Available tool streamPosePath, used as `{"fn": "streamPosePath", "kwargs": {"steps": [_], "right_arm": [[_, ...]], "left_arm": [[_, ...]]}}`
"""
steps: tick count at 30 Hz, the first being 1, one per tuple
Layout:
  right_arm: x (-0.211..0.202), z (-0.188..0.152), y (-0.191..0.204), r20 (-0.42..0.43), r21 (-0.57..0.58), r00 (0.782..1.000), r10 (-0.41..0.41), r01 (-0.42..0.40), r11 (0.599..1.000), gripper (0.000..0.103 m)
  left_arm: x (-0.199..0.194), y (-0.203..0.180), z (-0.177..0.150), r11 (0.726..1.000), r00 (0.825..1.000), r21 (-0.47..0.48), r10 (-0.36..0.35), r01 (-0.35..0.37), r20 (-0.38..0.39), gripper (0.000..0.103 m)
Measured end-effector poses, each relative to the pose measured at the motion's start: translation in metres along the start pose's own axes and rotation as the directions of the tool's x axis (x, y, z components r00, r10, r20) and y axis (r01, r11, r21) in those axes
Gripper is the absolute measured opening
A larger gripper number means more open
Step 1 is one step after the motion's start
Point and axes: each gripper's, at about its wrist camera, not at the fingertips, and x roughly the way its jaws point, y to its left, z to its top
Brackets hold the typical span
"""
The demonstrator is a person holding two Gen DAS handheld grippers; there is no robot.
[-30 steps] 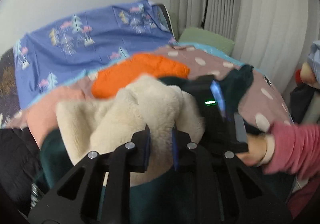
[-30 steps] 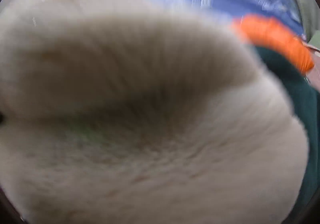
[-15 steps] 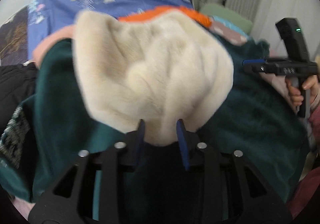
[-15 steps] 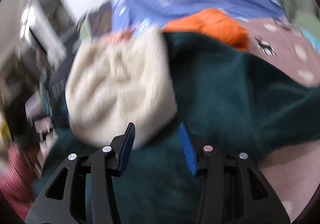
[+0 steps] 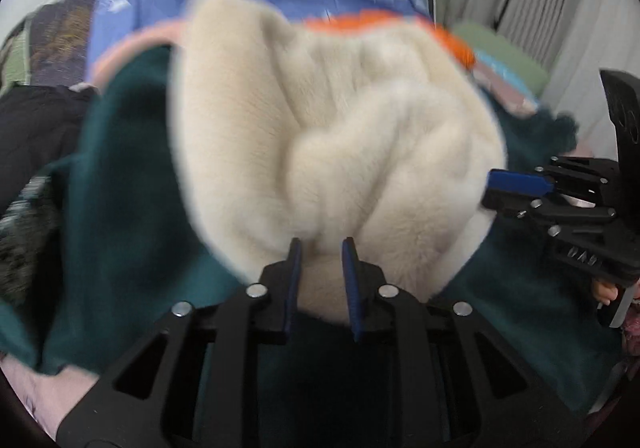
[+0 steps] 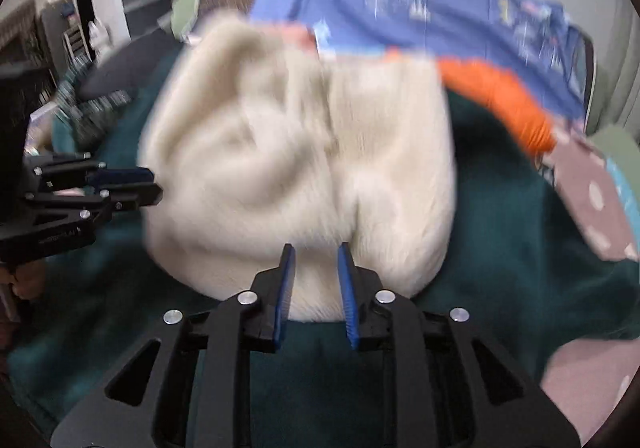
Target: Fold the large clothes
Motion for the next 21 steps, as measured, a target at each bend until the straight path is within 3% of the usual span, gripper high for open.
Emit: {"fn": "streamPosePath", "kwargs": {"steps": [3, 6, 8, 11, 13, 14, 16, 18, 21], "right_arm": [[-0.005, 0.015, 0.018, 0.047, 0.001, 0.999, 0.017, -0.017, 1.0, 0.035], [0.027, 0.015, 0.038, 0.028, 0.034, 1.0, -0.012, 0.011, 0.999, 0.035], [0.055, 0.008, 0.043, -0.034, 0.075, 0.999, -0.028, 0.031, 0.997, 0.035], [0.106, -0.013, 0.037, -0.146, 0.162, 0.989, -0.011, 0.035, 0.986, 0.035], [0.11, -0.017, 0.037, -0.102, 0.165, 0.995, -0.015, 0.032, 0.986, 0.035], [0.108, -0.017, 0.038, -0.096, 0.162, 0.995, -0.025, 0.04, 0.986, 0.035], [0.108, -0.017, 0.04, -0.091, 0.152, 0.995, -0.034, 0.048, 0.987, 0.035], [0.109, -0.017, 0.04, -0.08, 0.151, 0.996, -0.032, 0.044, 0.988, 0.035], [0.11, -0.02, 0.042, -0.061, 0.142, 0.997, -0.043, 0.051, 0.989, 0.036]], "left_arm": [[-0.052, 0.027, -0.012, 0.994, 0.992, -0.098, 0.051, -0.04, 0.117, 0.045], [-0.094, 0.077, -0.033, 0.958, 0.965, -0.267, 0.164, -0.106, 0.204, 0.047], [-0.121, 0.122, -0.055, 0.898, 0.94, -0.411, 0.263, -0.155, 0.22, 0.046], [-0.151, 0.202, -0.089, 0.76, 0.901, -0.618, 0.39, -0.199, 0.189, 0.046], [-0.16, 0.246, -0.104, 0.673, 0.876, -0.698, 0.462, -0.245, 0.138, 0.046], [-0.162, 0.261, -0.109, 0.652, 0.87, -0.715, 0.477, -0.251, 0.13, 0.046], [-0.165, 0.289, -0.11, 0.631, 0.865, -0.731, 0.489, -0.259, 0.116, 0.047], [-0.165, 0.31, -0.108, 0.634, 0.87, -0.734, 0.477, -0.245, 0.121, 0.053], [-0.15, 0.341, -0.09, 0.626, 0.864, -0.73, 0.494, -0.274, 0.1, 0.062]]}}
